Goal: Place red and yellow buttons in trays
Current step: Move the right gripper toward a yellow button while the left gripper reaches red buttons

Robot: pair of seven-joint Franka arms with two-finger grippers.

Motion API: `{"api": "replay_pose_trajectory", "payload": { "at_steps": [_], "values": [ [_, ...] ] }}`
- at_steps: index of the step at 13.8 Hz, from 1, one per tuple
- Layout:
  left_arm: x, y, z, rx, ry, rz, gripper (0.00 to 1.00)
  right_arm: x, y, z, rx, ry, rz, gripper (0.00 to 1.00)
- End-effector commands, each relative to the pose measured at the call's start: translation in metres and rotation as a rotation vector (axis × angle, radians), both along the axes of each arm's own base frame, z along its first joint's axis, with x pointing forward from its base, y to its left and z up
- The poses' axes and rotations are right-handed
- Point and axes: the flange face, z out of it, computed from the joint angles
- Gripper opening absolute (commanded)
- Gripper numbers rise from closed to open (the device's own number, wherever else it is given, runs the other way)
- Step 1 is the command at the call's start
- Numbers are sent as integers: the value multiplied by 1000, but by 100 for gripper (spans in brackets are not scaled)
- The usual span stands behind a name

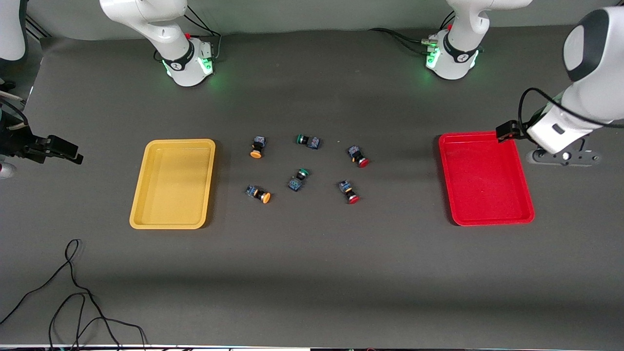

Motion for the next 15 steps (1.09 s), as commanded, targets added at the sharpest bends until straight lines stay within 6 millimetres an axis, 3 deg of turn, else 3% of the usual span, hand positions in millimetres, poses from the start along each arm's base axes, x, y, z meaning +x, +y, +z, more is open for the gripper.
{"api": "replay_pose_trajectory", "payload": {
  "at_steps": [1, 8, 12, 15],
  "values": [
    [-14, 7, 19, -7, -57, -2, 100, 0, 3, 1, 8, -14, -11, 100],
    [-17, 5, 21, -7, -56, -6, 100, 4, 8, -4, 18, -6, -6, 100],
    [-20, -5, 22, -13, -41, -7, 100, 8, 28, -14, 18, 13, 18, 100],
    [-27, -58, 21, 7, -40, -16, 100, 5, 40, -26, 19, 24, 26, 100]
  ]
}}
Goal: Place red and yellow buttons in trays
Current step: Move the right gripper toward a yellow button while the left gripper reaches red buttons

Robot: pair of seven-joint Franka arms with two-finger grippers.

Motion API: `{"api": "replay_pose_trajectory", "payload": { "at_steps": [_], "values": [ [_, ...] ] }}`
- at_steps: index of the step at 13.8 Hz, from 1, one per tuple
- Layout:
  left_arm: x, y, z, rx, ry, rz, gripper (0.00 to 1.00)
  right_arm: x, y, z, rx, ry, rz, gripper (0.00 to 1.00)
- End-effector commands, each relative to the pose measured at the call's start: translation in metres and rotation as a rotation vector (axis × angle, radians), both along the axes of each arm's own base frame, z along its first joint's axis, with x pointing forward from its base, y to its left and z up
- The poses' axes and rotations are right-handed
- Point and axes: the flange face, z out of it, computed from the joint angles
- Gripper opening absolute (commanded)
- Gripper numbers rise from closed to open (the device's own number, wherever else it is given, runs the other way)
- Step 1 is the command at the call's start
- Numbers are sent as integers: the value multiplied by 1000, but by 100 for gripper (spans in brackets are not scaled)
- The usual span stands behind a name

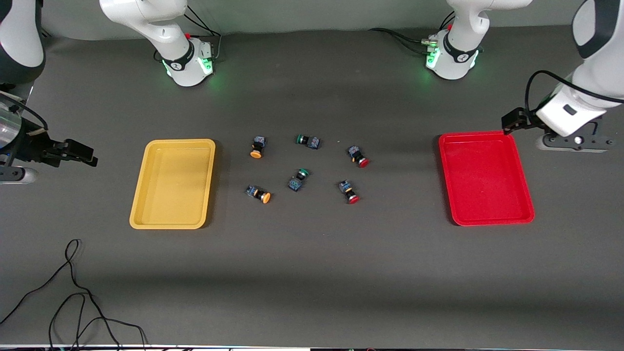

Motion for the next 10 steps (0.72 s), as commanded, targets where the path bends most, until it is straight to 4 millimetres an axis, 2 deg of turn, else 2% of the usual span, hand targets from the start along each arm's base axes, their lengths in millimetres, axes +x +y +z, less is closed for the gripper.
{"api": "replay_pose_trajectory", "payload": {
  "at_steps": [1, 5, 8, 10],
  "values": [
    [-18, -59, 1, 22, -8, 35, 100, -6, 23, -17, 15, -4, -24, 100],
    [-37, -168, -15, 3, -14, 100, 100, -35, 78, -55, 24, -16, -123, 100],
    [-49, -252, -41, -18, -33, 209, 99, -72, 149, -87, 47, -29, -213, 100],
    [-59, -306, -69, -19, -27, 246, 98, -92, 198, -106, 54, -41, -267, 100]
  ]
}}
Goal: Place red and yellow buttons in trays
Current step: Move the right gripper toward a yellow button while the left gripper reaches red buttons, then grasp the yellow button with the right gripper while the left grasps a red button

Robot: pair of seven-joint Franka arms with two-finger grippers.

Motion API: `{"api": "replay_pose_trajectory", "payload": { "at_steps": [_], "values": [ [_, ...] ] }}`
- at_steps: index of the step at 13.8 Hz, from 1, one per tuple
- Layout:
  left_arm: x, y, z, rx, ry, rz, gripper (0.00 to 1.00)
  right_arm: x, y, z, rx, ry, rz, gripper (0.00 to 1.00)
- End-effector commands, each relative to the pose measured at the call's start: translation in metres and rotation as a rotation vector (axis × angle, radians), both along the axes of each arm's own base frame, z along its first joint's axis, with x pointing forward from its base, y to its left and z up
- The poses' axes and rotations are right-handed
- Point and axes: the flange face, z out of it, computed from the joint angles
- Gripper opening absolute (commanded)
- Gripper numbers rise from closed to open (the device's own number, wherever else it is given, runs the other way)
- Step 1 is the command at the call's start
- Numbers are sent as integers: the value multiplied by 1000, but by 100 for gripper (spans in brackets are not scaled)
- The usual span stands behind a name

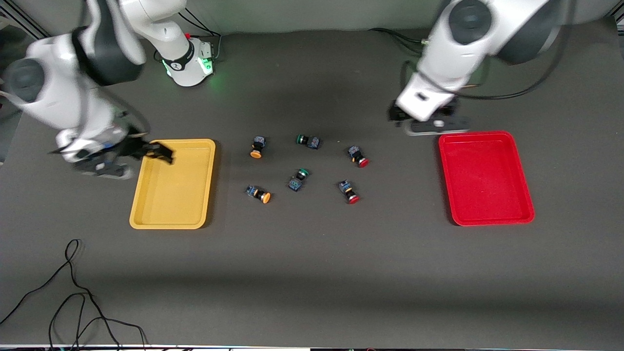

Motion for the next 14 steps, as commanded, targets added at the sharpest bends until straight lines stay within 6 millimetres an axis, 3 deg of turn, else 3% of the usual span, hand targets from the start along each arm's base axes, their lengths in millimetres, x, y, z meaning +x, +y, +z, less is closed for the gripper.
{"api": "replay_pose_trajectory", "payload": {
  "at_steps": [1, 3, 7, 8, 10, 14],
  "values": [
    [-3, -62, -40, -12, 11, 66, 98, -42, 62, -16, 30, -31, -85, 100],
    [-7, -80, -75, 3, 18, 37, 98, -57, 103, -27, 37, -40, -118, 100],
    [-3, -77, -153, 14, 33, 35, 97, -91, 173, -48, 36, -34, -178, 100],
    [-3, -76, -175, 9, 37, 40, 96, -98, 182, -56, 27, -27, -187, 100],
    [-2, -72, -215, 4, 52, 58, 93, -113, 188, -77, 17, -28, -169, 100],
    [-11, -70, -274, -19, 55, 104, 92, -138, 169, -145, 23, -58, -163, 100]
  ]
}}
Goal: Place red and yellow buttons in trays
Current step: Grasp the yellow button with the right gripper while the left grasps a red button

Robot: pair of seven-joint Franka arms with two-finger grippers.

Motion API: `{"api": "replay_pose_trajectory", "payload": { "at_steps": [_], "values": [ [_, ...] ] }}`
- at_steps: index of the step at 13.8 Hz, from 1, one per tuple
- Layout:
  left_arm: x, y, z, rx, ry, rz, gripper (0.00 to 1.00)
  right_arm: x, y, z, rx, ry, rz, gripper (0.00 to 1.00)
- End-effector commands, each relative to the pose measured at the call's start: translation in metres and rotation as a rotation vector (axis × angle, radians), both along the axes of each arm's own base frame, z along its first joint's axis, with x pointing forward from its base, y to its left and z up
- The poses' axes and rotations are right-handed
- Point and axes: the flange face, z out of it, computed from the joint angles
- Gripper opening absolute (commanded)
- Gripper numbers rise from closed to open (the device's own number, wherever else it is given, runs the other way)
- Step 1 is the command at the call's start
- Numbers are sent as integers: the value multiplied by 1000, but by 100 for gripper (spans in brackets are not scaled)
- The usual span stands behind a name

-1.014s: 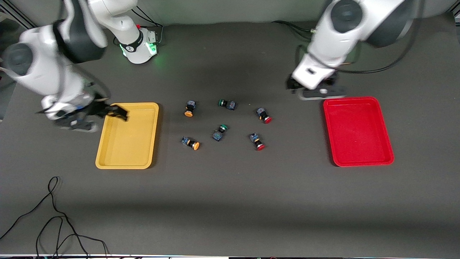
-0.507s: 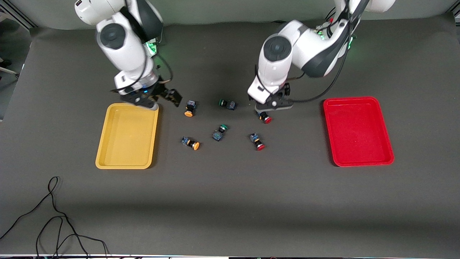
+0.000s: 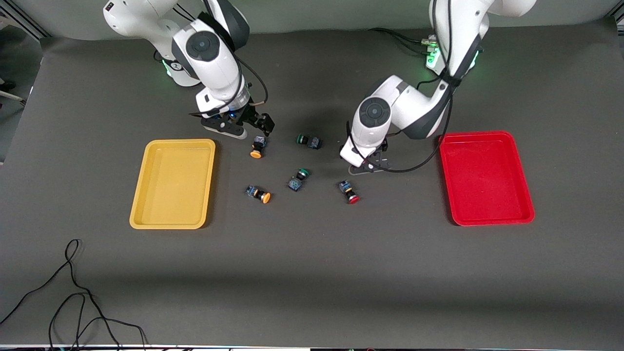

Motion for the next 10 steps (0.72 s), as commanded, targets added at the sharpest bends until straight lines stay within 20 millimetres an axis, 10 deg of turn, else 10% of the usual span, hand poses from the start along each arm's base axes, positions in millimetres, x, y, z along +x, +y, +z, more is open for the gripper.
{"api": "replay_pose_trajectory", "payload": {
  "at_steps": [1, 5, 8, 10],
  "values": [
    [-9, 0, -26, 2, -2, 34, 89, -17, -11, -47, -2, -22, -9, 100],
    [-19, 1, -41, 5, 13, 60, 72, -31, 1, -123, -29, -45, 38, 100],
    [-24, 4, -41, 18, 23, 66, 13, -33, -3, -166, -43, -59, 46, 100],
    [-19, 9, -25, 23, 16, 83, 0, -34, -4, -174, -45, -63, 53, 100]
  ]
}}
